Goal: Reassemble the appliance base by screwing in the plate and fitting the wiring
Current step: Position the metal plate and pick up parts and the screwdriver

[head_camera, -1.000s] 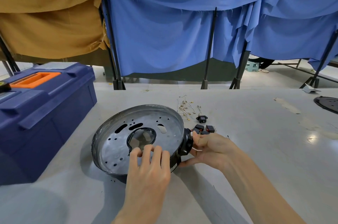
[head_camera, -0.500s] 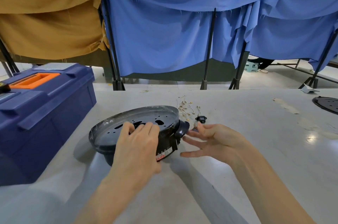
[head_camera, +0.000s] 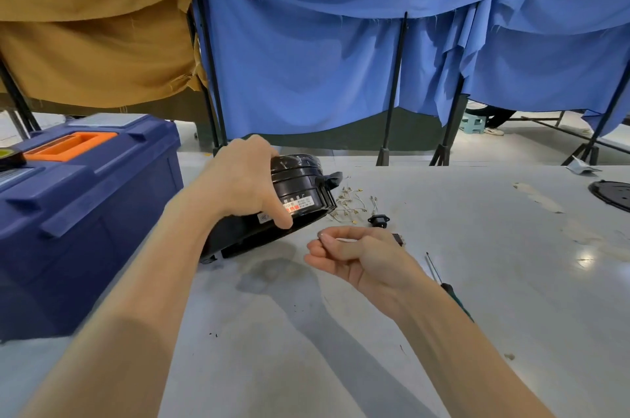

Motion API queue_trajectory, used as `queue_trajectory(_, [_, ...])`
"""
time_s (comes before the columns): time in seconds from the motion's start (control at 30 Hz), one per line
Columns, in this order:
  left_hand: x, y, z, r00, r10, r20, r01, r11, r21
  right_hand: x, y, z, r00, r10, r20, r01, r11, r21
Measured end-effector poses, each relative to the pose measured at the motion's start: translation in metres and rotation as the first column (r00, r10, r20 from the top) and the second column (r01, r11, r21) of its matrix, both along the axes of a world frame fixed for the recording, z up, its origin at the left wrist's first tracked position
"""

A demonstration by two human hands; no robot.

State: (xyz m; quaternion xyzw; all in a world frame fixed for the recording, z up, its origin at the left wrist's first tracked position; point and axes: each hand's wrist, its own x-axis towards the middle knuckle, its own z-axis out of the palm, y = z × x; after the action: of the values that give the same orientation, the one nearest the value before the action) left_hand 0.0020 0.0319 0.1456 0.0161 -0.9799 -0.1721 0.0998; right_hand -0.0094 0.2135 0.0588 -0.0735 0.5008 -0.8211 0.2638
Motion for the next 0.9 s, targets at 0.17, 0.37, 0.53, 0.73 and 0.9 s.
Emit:
queue_trajectory(0.17, [-0.007,-0.005,0.013,1.000,0.021,0.022,-0.023,0.996,0.082,0.000,-0.017,0.010,1.000,0.015,0.021,-0.013,0.993,-0.120])
queue_trajectory(0.37, [-0.009,-0.007,0.017,0.999,0.023,0.042,-0.028,0.992,0.121,-0.001,-0.026,0.010,0.990,-0.137,-0.012,0.135,0.982,-0.136])
queue_trajectory(0.53, [-0.008,-0.007,0.018,0.998,0.023,0.054,-0.030,0.991,0.128,0.001,-0.033,0.008,0.974,-0.227,0.002,0.225,0.961,-0.161])
queue_trajectory(0.73, [-0.009,-0.007,0.018,0.998,0.020,0.055,-0.027,0.990,0.139,0.002,-0.038,0.006,0.960,-0.281,0.003,0.278,0.948,-0.157])
queue_trajectory(0.9, [-0.010,-0.004,0.017,0.998,0.029,0.055,-0.036,0.990,0.137,0.003,-0.043,0.005,0.936,-0.350,-0.031,0.344,0.932,-0.114])
